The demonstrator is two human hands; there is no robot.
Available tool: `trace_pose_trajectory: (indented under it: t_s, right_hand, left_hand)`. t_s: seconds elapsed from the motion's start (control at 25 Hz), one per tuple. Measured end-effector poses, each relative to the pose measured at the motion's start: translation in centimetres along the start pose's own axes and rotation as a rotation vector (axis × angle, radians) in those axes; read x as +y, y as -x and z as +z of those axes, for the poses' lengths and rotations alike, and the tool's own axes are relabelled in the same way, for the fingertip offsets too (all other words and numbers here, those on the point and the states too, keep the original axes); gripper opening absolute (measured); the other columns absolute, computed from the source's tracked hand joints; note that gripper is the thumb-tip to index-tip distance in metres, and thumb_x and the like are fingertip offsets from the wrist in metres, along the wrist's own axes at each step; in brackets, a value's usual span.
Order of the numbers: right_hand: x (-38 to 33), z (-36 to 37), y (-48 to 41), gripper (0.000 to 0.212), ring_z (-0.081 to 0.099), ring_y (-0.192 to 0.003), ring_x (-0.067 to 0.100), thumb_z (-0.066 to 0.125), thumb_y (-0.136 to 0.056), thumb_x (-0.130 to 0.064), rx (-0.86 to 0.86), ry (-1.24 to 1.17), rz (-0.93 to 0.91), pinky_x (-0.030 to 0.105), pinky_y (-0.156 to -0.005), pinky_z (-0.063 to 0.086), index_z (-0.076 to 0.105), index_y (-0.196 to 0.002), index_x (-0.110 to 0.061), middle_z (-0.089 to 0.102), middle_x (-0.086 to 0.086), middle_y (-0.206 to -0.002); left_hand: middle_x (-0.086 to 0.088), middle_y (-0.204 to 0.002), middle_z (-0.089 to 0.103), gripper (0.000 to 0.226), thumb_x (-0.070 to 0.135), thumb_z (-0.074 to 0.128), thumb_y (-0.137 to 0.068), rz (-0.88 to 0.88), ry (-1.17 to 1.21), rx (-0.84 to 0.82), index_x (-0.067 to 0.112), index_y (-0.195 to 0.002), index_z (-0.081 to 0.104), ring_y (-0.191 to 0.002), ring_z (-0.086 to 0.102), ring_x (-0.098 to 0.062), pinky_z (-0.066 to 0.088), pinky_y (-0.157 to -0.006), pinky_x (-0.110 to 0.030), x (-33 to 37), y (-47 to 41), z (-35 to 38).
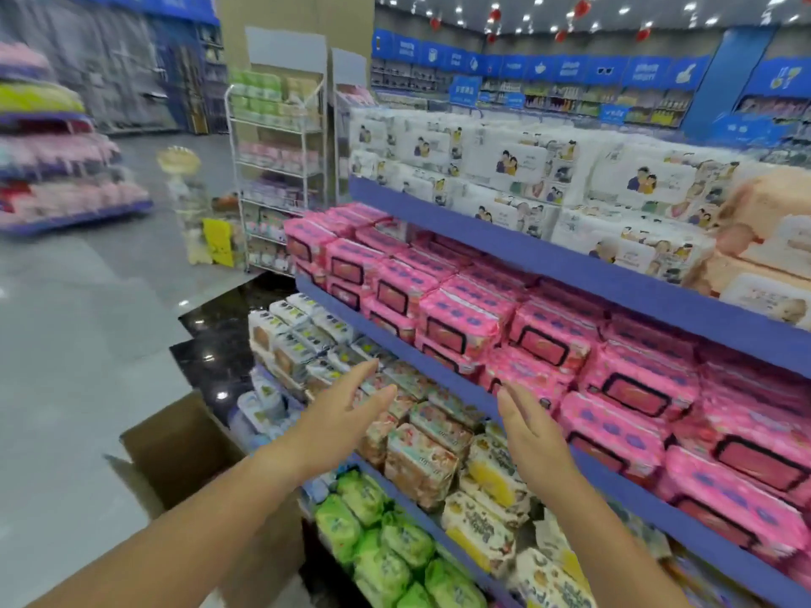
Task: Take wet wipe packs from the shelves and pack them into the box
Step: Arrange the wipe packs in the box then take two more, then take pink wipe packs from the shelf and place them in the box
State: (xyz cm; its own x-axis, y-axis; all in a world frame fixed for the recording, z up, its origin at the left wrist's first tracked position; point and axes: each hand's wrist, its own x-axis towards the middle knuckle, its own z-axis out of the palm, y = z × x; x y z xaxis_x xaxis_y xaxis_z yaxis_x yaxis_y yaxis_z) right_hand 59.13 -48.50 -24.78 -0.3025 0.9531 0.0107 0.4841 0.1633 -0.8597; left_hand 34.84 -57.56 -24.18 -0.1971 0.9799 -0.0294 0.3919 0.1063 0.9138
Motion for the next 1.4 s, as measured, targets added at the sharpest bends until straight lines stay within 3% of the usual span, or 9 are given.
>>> trace_pose_trajectory:
  t_s: [0.08, 0.24, 0.4, 0.6, 0.8, 1.0, 1.16, 1.28, 1.4]
  right_hand:
    - [-1.8, 6.5, -0.2, 0.057, 0.037, -0.138, 0.006, 0.037, -0.102, -0.054, -0.048, -0.049, 0.036, 0.027, -0.107, 0.029, 0.035, -0.153, -0.03, 0.036, -0.013, -0.157]
    - [-5.8, 20.7, -1.1, 0.057, 0.034, -0.145, 0.011, 0.035, -0.102, -0.054, -0.182, -0.074, 0.074, 0.033, -0.115, 0.028, 0.036, -0.154, -0.03, 0.035, -0.014, -0.158]
    - [-7.6, 31.2, -3.0, 0.056, 0.03, -0.146, 0.011, 0.035, -0.104, -0.051, -0.267, -0.09, 0.085, 0.028, -0.111, 0.024, 0.034, -0.155, -0.028, 0.033, -0.013, -0.158]
    - [-6.0, 46.4, -9.5, 0.057, 0.03, -0.148, 0.012, 0.034, -0.105, -0.05, -0.383, -0.101, 0.192, 0.032, -0.118, 0.023, 0.03, -0.157, -0.027, 0.03, -0.01, -0.162]
    - [-3.9, 57.1, -12.6, 0.058, 0.032, -0.147, 0.014, 0.034, -0.105, -0.051, -0.442, -0.107, 0.357, 0.026, -0.112, 0.024, 0.033, -0.156, -0.023, 0.034, -0.005, -0.161]
    - [0.8, 65.5, -14.6, 0.051, 0.052, -0.119, 0.016, 0.032, -0.105, -0.05, -0.377, -0.044, 0.603, 0.025, -0.096, 0.034, 0.043, -0.148, -0.024, 0.049, -0.002, -0.148]
    - [5.6, 72.6, -16.6, 0.034, 0.052, -0.118, 0.013, 0.032, -0.105, -0.049, -0.297, -0.052, 0.764, 0.027, -0.093, 0.037, 0.047, -0.133, -0.035, 0.053, -0.005, -0.142]
    - [11.5, 79.2, -19.2, 0.049, 0.049, -0.131, 0.014, 0.034, -0.104, -0.054, -0.243, -0.072, 0.91, 0.03, -0.106, 0.037, 0.045, -0.145, -0.029, 0.05, -0.007, -0.147]
    - [18.3, 85.7, -21.3, 0.059, 0.044, -0.139, 0.017, 0.032, -0.102, -0.059, -0.211, -0.075, 1.013, 0.033, -0.114, 0.033, 0.041, -0.151, -0.027, 0.047, -0.004, -0.152]
  left_hand:
    - [0.016, -0.163, 0.027, 0.105, 0.089, 0.047, -0.072, -0.062, -0.006, 0.054, 0.034, -0.158, 0.025, -0.15, 0.027, -0.008, 0.027, -0.123, -0.039, -4.3, 2.0, -5.6]
    - [0.012, -0.161, 0.033, 0.075, 0.062, 0.049, -0.094, -0.19, -0.027, 0.165, 0.026, -0.157, 0.031, -0.145, 0.032, -0.005, 0.028, -0.117, -0.027, -13.8, 5.0, -16.1]
    - [0.012, -0.158, 0.036, 0.064, 0.05, 0.049, -0.102, -0.323, -0.003, 0.166, 0.024, -0.158, 0.03, -0.126, 0.049, 0.002, 0.039, -0.098, -0.01, -20.8, 4.7, -22.2]
    - [0.007, -0.163, 0.032, 0.071, 0.054, 0.048, -0.1, -0.447, -0.021, 0.162, 0.023, -0.16, 0.026, -0.147, 0.033, -0.01, 0.028, -0.115, -0.025, -30.6, -0.1, -29.9]
    - [0.007, -0.164, 0.03, 0.073, 0.06, 0.046, -0.099, -0.555, -0.087, 0.022, 0.027, -0.16, 0.024, -0.149, 0.031, -0.012, 0.028, -0.121, -0.034, -38.3, -5.3, -35.6]
    - [0.008, -0.162, 0.033, 0.072, 0.059, 0.048, -0.098, -0.669, -0.07, -0.203, 0.026, -0.159, 0.027, -0.146, 0.035, -0.011, 0.028, -0.117, -0.029, -48.1, -12.9, -37.5]
    - [0.01, -0.16, 0.036, 0.073, 0.059, 0.051, -0.097, -0.736, -0.117, -0.438, 0.028, -0.159, 0.03, -0.144, 0.036, -0.008, 0.029, -0.113, -0.024, -57.6, -19.4, -37.4]
    - [0.014, -0.159, 0.038, 0.078, 0.07, 0.049, -0.09, -0.732, -0.238, -0.6, 0.034, -0.157, 0.03, -0.143, 0.039, -0.009, 0.033, -0.117, -0.033, -67.0, -25.3, -37.0]
    - [0.013, -0.158, 0.039, 0.076, 0.067, 0.048, -0.093, -0.73, -0.3, -0.683, 0.033, -0.158, 0.027, -0.141, 0.042, -0.012, 0.043, -0.107, -0.03, -76.9, -30.1, -35.4]
